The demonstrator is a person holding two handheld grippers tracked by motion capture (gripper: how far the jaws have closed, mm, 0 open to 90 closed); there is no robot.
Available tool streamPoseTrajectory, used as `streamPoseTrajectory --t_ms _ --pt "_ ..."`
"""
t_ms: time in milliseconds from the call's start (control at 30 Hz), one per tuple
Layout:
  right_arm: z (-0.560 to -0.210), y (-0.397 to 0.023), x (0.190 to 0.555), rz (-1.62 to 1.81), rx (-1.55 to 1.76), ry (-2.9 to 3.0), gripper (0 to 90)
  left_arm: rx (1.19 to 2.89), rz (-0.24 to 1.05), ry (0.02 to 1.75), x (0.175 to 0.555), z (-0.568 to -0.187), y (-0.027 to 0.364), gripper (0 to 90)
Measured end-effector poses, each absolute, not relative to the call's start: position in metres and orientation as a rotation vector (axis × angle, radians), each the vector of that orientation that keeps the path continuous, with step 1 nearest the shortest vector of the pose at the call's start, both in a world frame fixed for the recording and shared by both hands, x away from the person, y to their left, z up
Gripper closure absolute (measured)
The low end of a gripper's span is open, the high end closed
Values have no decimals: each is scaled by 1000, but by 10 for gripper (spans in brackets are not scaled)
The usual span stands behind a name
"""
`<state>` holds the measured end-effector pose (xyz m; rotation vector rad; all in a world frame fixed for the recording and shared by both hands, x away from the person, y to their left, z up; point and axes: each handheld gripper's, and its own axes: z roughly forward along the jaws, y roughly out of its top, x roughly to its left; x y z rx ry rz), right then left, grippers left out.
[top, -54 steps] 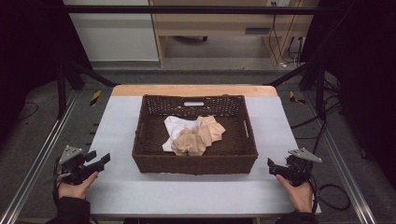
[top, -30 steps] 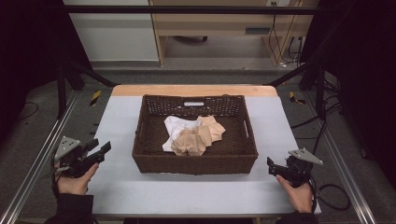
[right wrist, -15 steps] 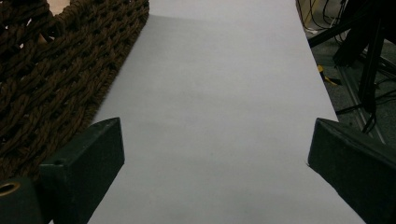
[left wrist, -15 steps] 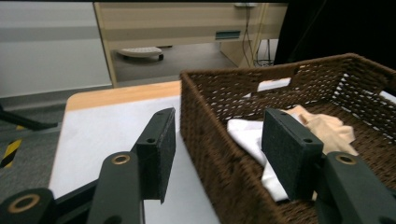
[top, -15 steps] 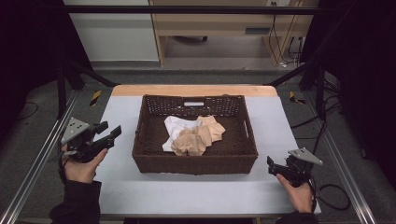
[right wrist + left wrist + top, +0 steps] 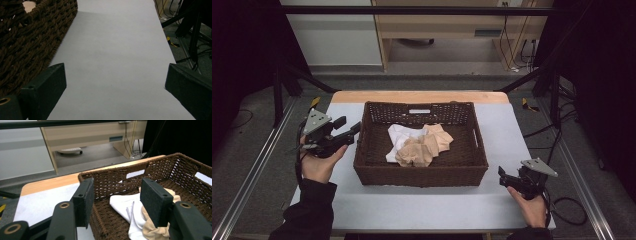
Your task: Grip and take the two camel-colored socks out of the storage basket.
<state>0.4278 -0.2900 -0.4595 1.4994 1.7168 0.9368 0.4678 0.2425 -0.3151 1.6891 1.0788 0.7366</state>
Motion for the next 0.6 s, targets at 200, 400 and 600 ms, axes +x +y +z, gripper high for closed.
streamPoseTrajectory --t_ms 200,400,600 --pt "-460 -290 428 932 1503 1712 41 1700 715 1079 481 -315 229 446" --pt "-460 -290 428 933 1504 1712 42 1707 723 1053 493 -318 214 463" --pt "-460 -290 429 933 1502 1716 46 1732 731 1022 503 -324 197 478"
